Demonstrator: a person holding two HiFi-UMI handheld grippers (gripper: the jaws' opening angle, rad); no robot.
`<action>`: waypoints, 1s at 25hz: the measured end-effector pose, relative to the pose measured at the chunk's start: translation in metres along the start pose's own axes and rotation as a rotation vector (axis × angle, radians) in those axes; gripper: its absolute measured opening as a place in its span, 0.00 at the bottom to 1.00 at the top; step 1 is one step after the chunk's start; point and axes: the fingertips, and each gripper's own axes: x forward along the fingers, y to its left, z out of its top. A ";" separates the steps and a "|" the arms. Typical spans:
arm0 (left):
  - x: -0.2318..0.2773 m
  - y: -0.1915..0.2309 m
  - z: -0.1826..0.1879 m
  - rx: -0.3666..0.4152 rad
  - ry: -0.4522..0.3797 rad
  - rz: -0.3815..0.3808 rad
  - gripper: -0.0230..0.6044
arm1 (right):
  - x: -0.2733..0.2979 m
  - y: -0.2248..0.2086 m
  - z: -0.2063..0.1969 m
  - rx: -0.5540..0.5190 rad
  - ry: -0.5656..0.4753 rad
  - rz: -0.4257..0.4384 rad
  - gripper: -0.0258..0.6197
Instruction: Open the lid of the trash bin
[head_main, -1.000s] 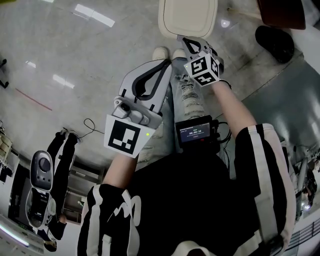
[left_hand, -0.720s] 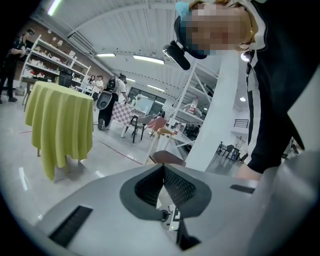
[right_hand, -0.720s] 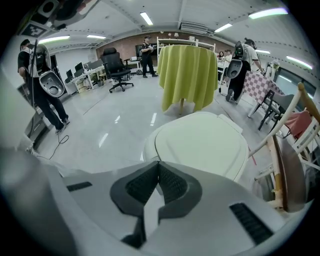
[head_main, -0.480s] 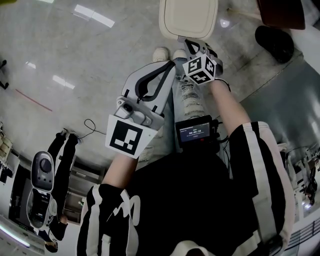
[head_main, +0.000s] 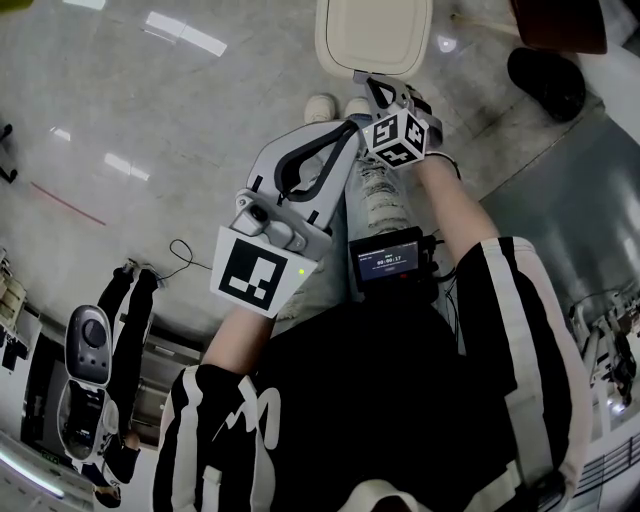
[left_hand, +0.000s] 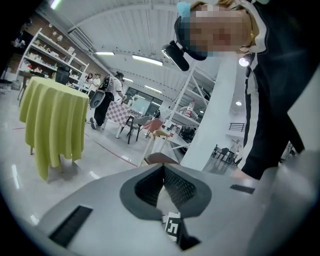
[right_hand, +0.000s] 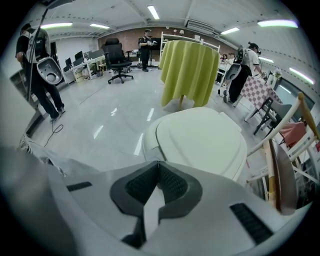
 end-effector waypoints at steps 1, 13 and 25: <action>0.000 0.000 0.000 0.002 0.002 -0.003 0.05 | 0.000 0.000 0.000 -0.011 0.001 -0.004 0.06; 0.002 0.000 0.009 0.030 0.005 -0.008 0.05 | 0.001 -0.001 0.003 -0.088 0.052 -0.021 0.06; 0.001 -0.001 0.009 0.037 -0.001 0.002 0.05 | -0.001 0.003 0.005 -0.107 0.093 0.006 0.06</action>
